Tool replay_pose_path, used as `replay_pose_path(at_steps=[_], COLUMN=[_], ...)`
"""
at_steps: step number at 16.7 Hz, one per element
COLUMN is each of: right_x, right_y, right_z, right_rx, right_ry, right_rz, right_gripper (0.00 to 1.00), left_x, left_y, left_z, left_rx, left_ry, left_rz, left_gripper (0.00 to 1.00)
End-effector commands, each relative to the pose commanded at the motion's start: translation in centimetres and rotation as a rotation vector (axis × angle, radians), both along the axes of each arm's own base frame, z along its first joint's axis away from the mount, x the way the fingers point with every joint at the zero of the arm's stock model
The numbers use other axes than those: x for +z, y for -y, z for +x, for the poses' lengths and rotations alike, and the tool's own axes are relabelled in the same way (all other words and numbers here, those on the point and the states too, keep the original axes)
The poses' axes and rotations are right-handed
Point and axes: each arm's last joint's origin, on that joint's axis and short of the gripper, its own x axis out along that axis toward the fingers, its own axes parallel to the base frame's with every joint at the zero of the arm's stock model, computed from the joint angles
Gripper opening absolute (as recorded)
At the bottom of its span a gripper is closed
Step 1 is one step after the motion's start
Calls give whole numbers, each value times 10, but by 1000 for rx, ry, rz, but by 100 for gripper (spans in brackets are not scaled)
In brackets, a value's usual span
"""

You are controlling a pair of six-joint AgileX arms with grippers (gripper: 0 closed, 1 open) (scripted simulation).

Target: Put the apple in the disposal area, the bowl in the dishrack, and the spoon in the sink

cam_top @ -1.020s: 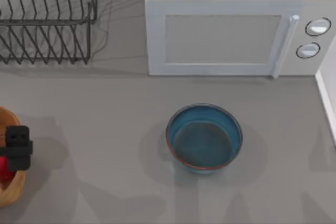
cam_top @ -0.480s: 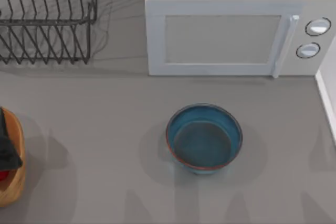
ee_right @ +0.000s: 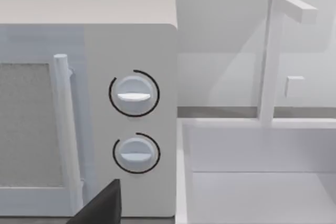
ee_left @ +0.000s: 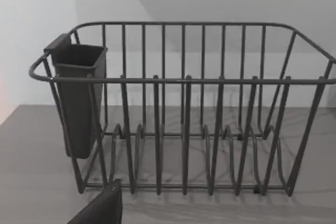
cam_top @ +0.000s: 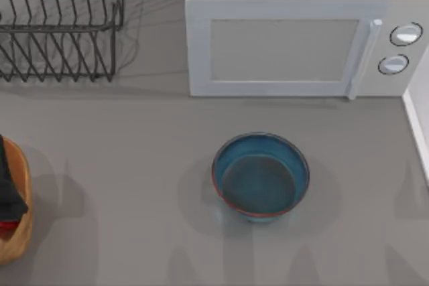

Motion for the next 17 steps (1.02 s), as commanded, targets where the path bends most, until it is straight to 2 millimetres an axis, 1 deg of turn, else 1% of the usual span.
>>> replay_pose_path(at_steps=[3,5,7,10,12,14,17], right_x=[0,0,0,0,0,0,0], right_y=[0,0,0,0,0,0,0], right_z=[0,0,0,0,0,0,0], right_rx=[0,0,0,0,0,0,0], right_ry=[0,0,0,0,0,0,0], right_rz=[0,0,0,0,0,0,0], right_gripper=[100,100,100,100,100,100,100], left_x=[6,20,41,82,113,143,178], left_y=[1,4,8,18,29,45,83], left_z=[0,0,2,13,27,47,88], left_rx=[-10,-34,-69,-134,-179,-219,-261], left_ry=[-13,-46,-102,-223,-328,-448,-654], left_rz=[-9,-29,-60,-116,-154,-186,-218], left_gripper=[100,100,100,100,100,100,100])
